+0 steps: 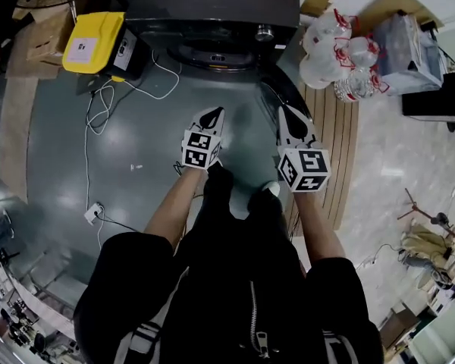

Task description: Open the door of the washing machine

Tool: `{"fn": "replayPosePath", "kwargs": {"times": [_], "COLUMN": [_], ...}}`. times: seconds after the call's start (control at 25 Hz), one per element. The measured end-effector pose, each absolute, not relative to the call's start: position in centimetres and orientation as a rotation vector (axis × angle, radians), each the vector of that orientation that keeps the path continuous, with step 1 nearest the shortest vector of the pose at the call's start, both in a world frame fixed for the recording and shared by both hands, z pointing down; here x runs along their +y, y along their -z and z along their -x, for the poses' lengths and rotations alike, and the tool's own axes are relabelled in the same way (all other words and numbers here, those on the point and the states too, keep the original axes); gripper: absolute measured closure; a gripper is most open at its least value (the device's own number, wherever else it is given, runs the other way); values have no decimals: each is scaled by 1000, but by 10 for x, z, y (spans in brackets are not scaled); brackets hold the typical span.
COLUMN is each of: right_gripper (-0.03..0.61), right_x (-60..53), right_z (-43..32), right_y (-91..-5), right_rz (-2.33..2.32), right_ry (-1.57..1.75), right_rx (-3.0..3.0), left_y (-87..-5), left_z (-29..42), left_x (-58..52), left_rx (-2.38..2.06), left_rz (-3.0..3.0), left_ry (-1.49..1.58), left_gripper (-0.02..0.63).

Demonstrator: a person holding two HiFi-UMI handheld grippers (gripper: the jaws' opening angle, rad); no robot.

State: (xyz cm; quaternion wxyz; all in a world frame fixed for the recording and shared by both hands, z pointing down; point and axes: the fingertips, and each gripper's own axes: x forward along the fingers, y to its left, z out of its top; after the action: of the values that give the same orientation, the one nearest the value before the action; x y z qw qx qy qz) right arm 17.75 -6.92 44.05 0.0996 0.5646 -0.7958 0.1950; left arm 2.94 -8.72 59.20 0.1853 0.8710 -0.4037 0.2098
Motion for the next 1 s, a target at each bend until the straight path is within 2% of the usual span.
{"fn": "replayPosePath", "kwargs": {"times": [0.24,0.6,1.0], "right_gripper": [575,577,577], "right_x": [-112,-139,-144], "right_z": [-122,-76,-67], "right_y": [-398,-340,-324], "right_rz": [-1704,-1723,-1700], "right_ry": [-465,-321,-267], "right_rx": [-2378,-2442,-2472], "left_y": [-519,-412,-371], "left_z": [37,82,98], "left_x": [-135,-174,-176], "left_rx": [-1191,-1248,-1304], "left_rz": [-2529,-2657,-2674], "left_ry": [-518,-347,-273], "left_gripper": [609,609,609]}}
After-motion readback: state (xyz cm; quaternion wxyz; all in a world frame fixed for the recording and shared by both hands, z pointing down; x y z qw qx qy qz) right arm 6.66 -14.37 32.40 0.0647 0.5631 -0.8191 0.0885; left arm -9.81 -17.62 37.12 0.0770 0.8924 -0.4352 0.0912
